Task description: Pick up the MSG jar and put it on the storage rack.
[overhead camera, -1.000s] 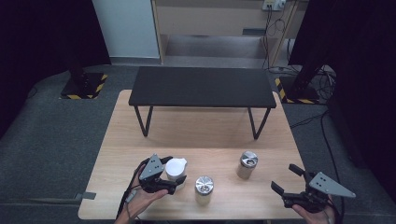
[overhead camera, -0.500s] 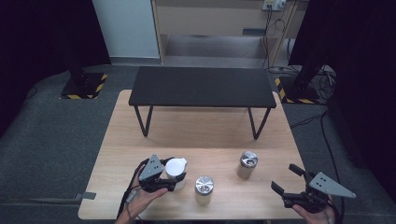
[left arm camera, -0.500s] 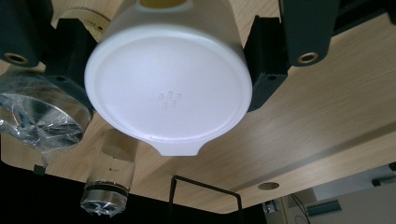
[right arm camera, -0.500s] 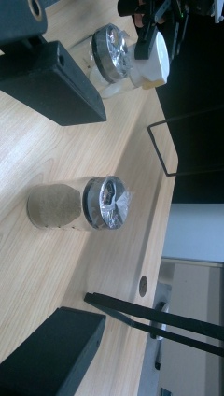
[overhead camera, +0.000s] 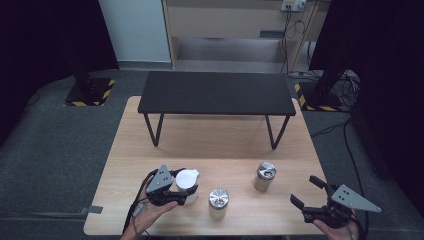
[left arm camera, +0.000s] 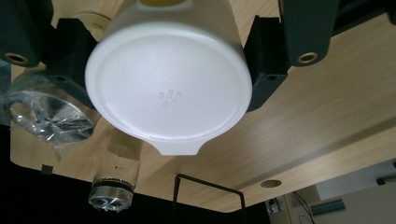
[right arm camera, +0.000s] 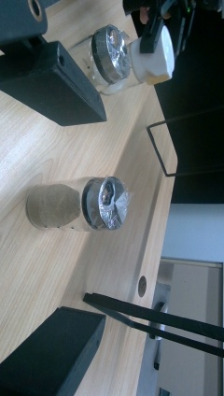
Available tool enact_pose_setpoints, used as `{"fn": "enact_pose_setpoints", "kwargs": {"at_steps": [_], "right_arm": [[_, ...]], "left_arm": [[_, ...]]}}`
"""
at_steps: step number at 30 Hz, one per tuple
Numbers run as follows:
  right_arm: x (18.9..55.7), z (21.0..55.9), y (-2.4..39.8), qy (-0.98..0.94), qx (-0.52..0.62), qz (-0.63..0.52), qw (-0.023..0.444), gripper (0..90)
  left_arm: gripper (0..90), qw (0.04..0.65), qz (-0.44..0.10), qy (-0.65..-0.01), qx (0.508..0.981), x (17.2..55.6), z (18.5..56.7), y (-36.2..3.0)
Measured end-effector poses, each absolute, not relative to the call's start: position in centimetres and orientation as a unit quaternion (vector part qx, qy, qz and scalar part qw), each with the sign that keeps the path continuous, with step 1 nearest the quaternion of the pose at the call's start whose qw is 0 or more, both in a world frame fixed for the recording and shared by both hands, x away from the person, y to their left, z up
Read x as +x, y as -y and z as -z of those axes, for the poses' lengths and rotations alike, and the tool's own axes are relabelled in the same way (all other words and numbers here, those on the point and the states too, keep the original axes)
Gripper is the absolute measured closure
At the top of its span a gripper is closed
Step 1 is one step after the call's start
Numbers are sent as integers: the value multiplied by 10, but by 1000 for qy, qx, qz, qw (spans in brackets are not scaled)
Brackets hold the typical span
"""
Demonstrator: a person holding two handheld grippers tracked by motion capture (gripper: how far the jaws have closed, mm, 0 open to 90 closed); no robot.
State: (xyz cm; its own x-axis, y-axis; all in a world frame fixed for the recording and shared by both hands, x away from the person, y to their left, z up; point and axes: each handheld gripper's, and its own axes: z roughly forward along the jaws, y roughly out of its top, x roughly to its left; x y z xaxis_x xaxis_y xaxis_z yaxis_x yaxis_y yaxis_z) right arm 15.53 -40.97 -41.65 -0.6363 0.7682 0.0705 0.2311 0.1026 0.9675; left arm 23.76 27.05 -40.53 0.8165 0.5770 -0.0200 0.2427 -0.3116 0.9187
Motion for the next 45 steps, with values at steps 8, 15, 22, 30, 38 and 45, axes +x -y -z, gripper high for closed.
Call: {"fn": "enact_pose_setpoints", "kwargs": {"at_steps": [8,15,22,30,38,45], "right_arm": [[155,416,409,-704,355,-568,236,51],[155,416,410,-704,355,-568,236,51],[156,417,410,-704,355,-568,236,51],[155,417,410,-704,355,-568,236,51],[156,417,410,-704,354,-569,235,52],[156,417,410,-703,355,-569,235,52]], "left_arm": [[295,527,-151,-241,801,242,377,-277],[295,533,-141,-231,801,250,356,-281],[295,546,-128,-224,797,257,333,-284],[295,550,-129,-214,797,265,301,-284],[295,548,-139,-209,797,271,270,-284],[295,540,-149,-207,802,276,244,-282]]}}
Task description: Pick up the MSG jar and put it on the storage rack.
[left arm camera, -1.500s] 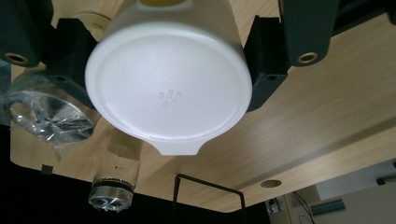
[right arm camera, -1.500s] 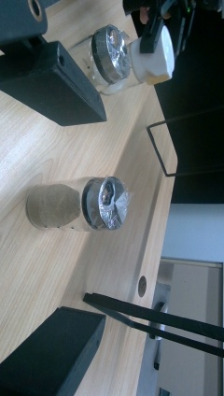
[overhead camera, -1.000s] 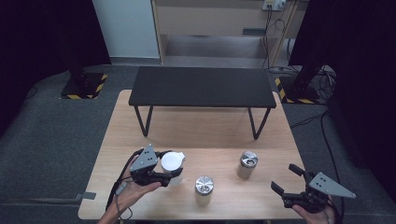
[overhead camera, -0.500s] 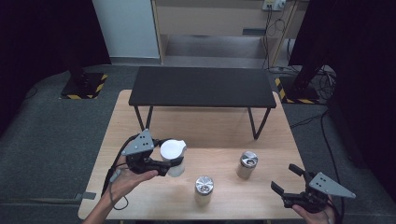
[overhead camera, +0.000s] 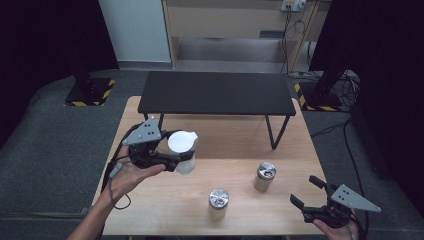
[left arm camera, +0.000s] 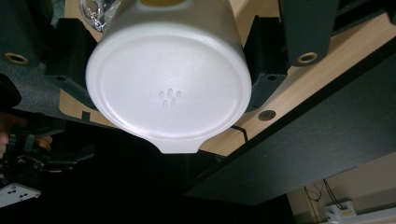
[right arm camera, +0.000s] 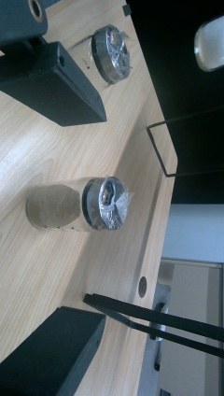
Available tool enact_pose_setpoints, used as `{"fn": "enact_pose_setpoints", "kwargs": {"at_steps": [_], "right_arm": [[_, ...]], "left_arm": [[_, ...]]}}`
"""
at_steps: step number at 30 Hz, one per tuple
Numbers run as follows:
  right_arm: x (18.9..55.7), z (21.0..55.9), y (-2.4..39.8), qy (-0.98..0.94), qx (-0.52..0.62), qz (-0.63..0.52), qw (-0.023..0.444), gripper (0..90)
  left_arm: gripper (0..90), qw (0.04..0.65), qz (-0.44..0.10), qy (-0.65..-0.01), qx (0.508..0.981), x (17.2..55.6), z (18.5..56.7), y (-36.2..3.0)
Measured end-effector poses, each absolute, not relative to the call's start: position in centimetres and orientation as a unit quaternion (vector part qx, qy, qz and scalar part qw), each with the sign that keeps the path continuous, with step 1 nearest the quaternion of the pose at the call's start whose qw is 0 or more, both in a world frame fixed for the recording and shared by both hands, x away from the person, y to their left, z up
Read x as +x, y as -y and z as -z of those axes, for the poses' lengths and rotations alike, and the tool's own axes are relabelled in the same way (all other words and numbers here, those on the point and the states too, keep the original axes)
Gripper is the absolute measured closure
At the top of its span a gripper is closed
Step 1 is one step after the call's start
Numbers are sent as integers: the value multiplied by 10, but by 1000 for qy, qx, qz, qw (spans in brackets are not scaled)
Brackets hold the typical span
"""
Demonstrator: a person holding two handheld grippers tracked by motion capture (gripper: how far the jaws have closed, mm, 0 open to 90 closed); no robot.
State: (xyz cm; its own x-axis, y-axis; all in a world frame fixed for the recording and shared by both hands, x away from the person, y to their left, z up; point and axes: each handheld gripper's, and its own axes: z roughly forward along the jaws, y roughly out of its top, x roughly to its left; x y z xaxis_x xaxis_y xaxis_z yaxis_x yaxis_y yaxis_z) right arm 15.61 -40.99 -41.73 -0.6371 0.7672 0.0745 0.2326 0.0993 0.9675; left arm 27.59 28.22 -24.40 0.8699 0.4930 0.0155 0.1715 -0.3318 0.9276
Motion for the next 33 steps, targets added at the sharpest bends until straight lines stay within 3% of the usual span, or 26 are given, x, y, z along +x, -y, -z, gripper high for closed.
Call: {"fn": "enact_pose_setpoints", "kwargs": {"at_steps": [15,33], "right_arm": [[156,418,410,-703,356,-570,234,53],[157,418,411,-702,356,-571,233,53]], "left_arm": [[289,532,-162,-234,798,294,199,-269],[290,516,-220,-299,772,330,168,-260]]}}
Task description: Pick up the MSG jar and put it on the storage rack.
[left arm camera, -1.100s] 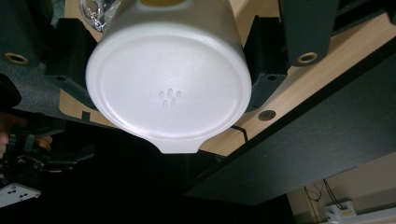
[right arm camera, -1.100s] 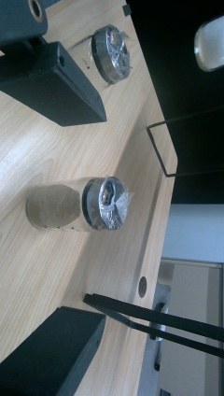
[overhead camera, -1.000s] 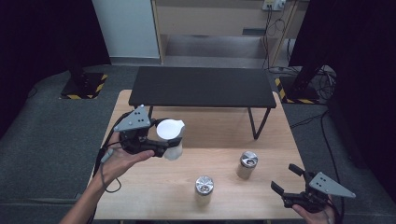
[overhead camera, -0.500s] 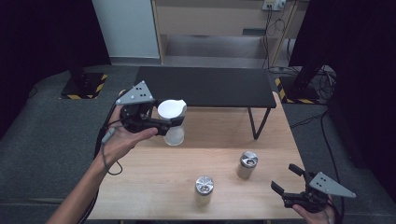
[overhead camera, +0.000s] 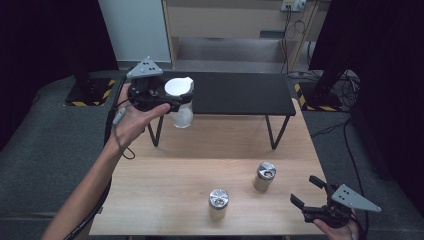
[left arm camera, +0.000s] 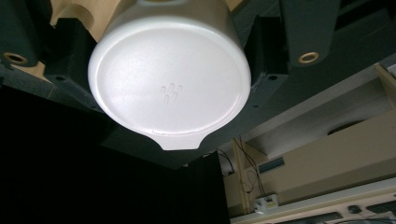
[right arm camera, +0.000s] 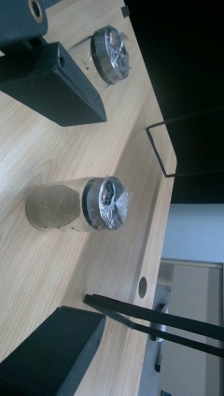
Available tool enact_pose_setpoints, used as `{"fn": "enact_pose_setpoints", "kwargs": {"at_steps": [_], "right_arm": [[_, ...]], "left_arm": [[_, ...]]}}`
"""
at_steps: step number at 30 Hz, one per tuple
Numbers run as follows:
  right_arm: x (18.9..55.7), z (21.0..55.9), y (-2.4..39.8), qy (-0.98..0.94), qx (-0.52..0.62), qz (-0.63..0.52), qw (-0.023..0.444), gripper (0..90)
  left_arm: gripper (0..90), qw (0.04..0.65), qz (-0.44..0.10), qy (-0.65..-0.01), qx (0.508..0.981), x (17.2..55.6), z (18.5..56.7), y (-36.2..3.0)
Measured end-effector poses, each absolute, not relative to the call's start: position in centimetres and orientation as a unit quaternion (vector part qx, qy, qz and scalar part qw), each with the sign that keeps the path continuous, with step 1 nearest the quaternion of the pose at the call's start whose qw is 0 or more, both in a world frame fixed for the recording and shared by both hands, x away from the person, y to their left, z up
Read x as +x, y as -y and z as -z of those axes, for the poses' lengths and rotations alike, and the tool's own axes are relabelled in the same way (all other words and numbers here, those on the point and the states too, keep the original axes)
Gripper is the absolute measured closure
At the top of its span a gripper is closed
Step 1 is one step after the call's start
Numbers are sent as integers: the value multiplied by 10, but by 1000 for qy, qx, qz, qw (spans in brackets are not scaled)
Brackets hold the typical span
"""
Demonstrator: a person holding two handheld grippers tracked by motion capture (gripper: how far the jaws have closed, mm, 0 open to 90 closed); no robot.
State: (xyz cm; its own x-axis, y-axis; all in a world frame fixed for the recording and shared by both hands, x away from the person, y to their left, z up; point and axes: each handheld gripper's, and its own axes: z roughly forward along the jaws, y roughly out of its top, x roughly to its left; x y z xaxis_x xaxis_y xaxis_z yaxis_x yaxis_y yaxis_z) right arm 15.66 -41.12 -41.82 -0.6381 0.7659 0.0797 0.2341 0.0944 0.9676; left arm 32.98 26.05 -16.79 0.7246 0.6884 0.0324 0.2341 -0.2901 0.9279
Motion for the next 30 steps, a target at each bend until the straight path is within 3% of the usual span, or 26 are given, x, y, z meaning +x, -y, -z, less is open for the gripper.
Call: {"fn": "enact_pose_setpoints", "kwargs": {"at_steps": [30], "right_arm": [[160,422,414,-696,363,-578,223,53]], "left_arm": [[291,495,-280,-373,733,390,172,-244]]}}
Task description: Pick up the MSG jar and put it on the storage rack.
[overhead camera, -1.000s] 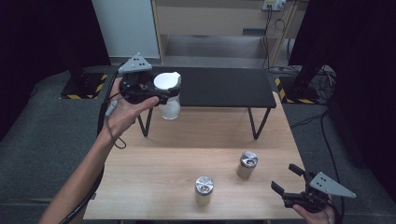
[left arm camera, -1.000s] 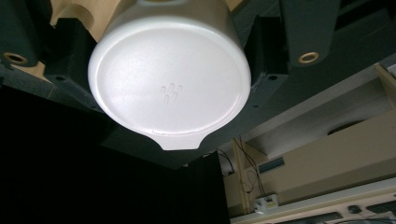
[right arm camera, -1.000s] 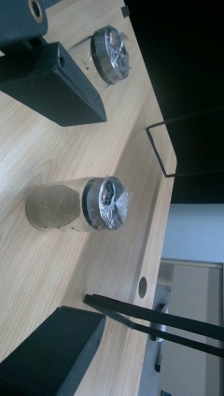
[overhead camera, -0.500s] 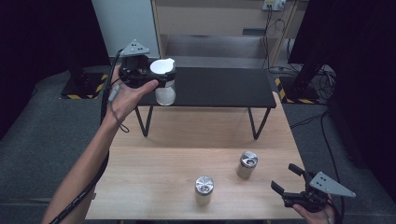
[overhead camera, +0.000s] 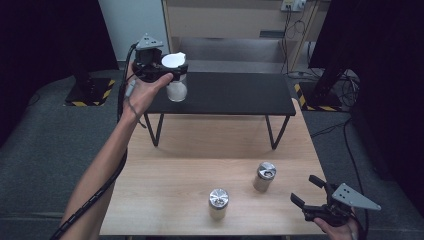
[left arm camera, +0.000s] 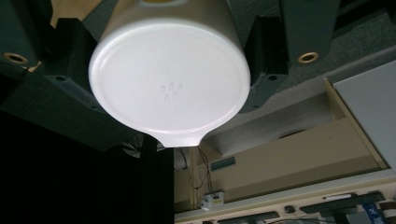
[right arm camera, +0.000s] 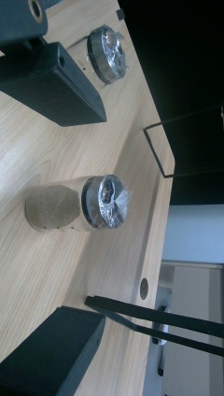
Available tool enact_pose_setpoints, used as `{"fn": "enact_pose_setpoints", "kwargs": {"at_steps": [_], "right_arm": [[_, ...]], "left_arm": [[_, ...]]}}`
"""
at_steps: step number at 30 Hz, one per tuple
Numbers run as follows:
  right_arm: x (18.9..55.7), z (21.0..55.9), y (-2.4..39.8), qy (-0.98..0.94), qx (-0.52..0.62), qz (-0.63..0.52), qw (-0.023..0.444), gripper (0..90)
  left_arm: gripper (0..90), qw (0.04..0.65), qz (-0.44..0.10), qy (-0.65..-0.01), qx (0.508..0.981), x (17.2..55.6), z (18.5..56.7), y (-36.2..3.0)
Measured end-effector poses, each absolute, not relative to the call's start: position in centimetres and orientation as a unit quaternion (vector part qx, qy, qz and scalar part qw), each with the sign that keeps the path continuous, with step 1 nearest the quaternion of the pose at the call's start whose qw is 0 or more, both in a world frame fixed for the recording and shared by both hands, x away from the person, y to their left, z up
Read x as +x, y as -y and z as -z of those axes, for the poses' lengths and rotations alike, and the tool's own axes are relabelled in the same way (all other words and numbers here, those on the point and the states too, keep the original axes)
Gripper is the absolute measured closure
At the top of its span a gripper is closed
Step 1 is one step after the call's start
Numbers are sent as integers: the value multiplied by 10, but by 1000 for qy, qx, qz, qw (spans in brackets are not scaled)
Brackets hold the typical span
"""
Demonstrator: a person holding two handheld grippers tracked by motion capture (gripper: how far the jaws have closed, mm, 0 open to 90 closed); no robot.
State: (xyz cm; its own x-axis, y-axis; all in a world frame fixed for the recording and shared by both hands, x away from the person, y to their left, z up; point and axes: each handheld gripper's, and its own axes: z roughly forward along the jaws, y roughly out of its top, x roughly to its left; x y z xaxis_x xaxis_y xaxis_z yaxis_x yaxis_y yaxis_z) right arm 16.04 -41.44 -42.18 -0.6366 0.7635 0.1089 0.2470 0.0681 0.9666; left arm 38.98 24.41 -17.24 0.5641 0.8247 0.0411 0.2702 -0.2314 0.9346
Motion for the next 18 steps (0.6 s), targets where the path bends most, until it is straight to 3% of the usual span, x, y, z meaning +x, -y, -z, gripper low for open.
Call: {"fn": "enact_pose_setpoints", "kwargs": {"at_steps": [18], "right_arm": [[161,423,416,-694,364,-581,220,53]], "left_arm": [[293,479,-291,-417,716,416,194,-238]]}}
